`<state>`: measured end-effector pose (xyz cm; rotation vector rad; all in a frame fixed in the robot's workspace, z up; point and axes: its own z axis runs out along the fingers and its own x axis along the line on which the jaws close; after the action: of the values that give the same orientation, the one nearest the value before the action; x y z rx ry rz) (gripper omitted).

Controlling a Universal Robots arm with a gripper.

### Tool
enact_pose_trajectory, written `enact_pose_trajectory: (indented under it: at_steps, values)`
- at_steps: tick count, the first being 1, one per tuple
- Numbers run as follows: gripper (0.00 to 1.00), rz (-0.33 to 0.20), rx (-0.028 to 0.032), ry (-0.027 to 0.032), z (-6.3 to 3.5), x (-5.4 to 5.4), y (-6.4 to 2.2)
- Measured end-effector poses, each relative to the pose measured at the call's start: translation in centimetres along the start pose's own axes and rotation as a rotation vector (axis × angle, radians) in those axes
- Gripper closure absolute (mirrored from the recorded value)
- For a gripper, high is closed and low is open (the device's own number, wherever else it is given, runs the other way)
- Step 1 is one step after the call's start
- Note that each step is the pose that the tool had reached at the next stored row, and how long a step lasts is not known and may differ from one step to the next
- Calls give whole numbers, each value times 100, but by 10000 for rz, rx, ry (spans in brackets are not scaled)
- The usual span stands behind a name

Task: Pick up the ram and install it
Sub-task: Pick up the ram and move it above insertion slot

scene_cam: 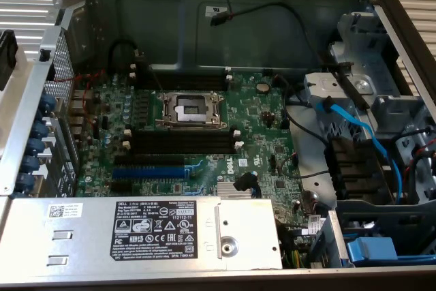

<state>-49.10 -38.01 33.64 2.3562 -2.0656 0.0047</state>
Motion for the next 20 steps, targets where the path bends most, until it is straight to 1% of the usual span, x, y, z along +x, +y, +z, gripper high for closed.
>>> enact_pose_trajectory:
  at_steps: [13, 20]
  values:
    - [90, 0, 0, 0, 236, 62, 7]
    - [90, 0, 0, 0, 365, 138, 3]
